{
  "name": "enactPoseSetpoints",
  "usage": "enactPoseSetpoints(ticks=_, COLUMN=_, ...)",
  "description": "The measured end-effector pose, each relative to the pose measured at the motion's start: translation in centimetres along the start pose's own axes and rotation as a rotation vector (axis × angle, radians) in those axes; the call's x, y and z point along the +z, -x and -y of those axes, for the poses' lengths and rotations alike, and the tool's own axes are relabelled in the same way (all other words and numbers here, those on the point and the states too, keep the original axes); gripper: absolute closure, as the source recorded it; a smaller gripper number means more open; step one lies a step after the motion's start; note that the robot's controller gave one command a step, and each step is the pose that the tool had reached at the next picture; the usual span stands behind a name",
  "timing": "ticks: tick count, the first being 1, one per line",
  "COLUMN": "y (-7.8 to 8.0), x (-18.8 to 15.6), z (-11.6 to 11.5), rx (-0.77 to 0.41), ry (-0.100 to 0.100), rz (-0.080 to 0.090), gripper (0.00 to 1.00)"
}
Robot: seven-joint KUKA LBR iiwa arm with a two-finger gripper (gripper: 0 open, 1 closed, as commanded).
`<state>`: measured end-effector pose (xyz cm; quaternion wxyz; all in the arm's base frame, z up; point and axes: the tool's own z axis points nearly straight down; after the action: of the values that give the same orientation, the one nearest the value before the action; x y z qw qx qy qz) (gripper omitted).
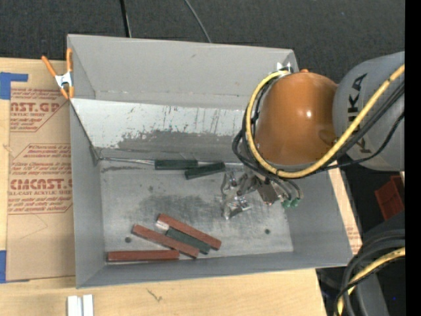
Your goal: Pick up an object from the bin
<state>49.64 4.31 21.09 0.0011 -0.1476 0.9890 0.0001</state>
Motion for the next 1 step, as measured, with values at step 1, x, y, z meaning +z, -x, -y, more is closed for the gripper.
enactPoseSetpoints(ticks=1, y=0.00, x=0.00, z=-0.01, rx=0.000, ry=0.000, rz=0.000, gripper=0.00)
